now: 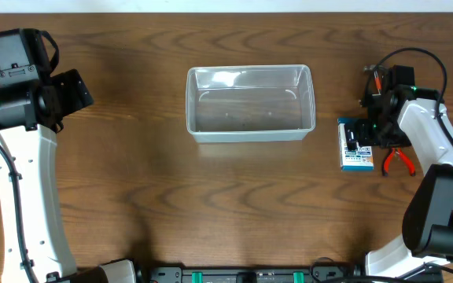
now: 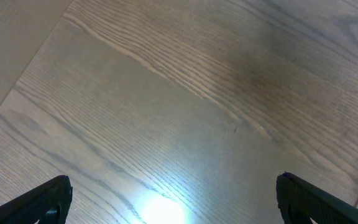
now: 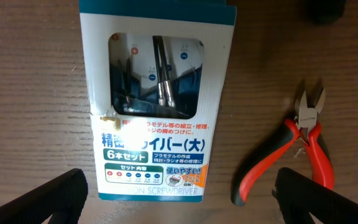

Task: Pack container
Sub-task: 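Close the right gripper on the screwdriver-set box's top edge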

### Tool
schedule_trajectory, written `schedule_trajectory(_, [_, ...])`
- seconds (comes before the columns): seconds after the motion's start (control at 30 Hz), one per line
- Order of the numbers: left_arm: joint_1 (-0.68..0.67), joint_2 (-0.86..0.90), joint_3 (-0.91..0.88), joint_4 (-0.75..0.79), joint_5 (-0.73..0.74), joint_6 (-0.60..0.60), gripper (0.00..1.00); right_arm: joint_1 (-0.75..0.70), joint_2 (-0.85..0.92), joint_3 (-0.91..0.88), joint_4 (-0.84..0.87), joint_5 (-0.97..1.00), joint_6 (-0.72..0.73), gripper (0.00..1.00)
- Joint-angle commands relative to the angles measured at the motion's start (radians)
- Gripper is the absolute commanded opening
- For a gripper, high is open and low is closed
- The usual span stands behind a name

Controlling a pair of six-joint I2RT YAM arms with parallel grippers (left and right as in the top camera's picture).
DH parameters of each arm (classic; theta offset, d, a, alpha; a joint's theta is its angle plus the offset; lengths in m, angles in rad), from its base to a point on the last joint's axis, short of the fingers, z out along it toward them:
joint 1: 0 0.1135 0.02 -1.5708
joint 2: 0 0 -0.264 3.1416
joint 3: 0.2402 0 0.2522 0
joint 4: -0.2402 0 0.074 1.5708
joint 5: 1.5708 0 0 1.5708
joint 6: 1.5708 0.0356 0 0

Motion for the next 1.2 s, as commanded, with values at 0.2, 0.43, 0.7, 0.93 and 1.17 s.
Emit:
schedule_trajectory(0.2, [0.004, 0.002, 0.002, 0.001, -0.023, 0.017, 0.98, 0.005, -0.008, -0.008, -0.014, -0.009, -0.033, 0.99])
schedule_trajectory(0.43, [0.004, 0.002, 0.002, 0.001, -0.023, 0.017, 0.98, 0.021, -0.008, -0.011, -0.021, -0.009, -0.034, 0.99])
schedule_trajectory(0.7, [0.004, 0.002, 0.002, 0.001, -0.023, 0.017, 0.98, 0.034, -0.008, -0.012, 0.036, -0.015, -0.006, 0.99])
schedule_trajectory(0.93, [0.004, 0.002, 0.002, 0.001, -0.023, 0.017, 0.98, 0.034, -0.006, -0.013, 0.049, -0.012, 0.041, 0.99])
schedule_trajectory(1.17, [0.004, 0.002, 0.002, 0.001, -0.023, 0.017, 0.98, 0.034, 0.04, -0.013, 0.042, -0.011, 0.119, 0.99])
